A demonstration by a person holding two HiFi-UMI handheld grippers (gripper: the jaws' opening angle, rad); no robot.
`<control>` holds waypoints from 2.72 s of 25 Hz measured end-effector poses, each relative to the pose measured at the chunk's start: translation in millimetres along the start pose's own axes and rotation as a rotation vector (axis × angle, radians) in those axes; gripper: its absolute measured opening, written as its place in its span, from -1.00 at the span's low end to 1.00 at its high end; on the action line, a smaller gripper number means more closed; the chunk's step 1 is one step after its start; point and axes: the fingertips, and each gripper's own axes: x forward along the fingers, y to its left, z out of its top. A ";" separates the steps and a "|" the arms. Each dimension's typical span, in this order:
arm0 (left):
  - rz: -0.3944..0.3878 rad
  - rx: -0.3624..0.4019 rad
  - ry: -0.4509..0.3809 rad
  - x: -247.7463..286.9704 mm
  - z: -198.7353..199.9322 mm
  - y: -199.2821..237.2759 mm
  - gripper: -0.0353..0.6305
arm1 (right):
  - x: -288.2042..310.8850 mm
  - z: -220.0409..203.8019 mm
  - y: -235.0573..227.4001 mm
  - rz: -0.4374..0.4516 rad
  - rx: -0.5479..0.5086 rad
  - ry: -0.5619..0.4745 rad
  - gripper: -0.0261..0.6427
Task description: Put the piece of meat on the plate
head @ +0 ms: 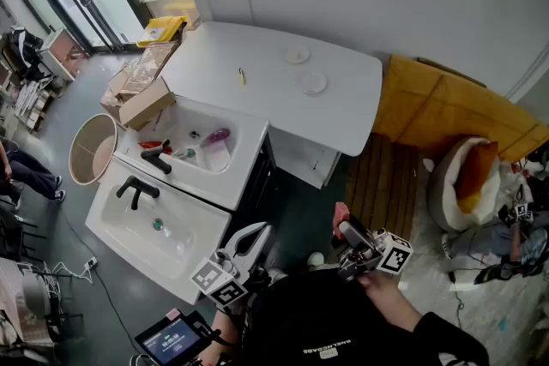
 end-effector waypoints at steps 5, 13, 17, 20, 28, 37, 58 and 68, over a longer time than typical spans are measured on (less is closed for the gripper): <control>0.009 -0.039 0.030 18.6 -17.4 -3.6 -0.83 | -6.4 15.5 -2.5 0.018 -0.003 -0.003 -0.02; -0.009 0.001 0.031 48.9 -29.5 -16.8 -0.83 | -15.7 38.2 -15.6 0.029 0.034 -0.017 -0.02; 0.019 0.025 0.051 64.2 -41.4 -18.5 -0.83 | -23.8 52.0 -18.6 0.055 0.051 -0.024 -0.02; 0.040 0.023 0.057 73.7 -50.0 -18.6 -0.83 | -31.0 59.5 -24.9 0.051 0.054 -0.021 -0.02; 0.061 -0.019 0.073 96.1 -59.7 -6.1 -0.83 | -36.3 78.9 -40.0 0.042 0.075 -0.048 -0.02; 0.030 -0.041 0.092 129.9 -51.1 30.8 -0.83 | -15.5 103.2 -68.4 0.014 0.057 -0.078 -0.02; -0.014 -0.108 0.138 186.2 6.5 163.2 -0.83 | 94.5 135.8 -139.3 -0.007 0.056 -0.124 -0.02; -0.045 -0.118 0.170 207.6 27.7 218.7 -0.84 | 146.2 151.1 -163.4 -0.008 0.060 -0.172 -0.02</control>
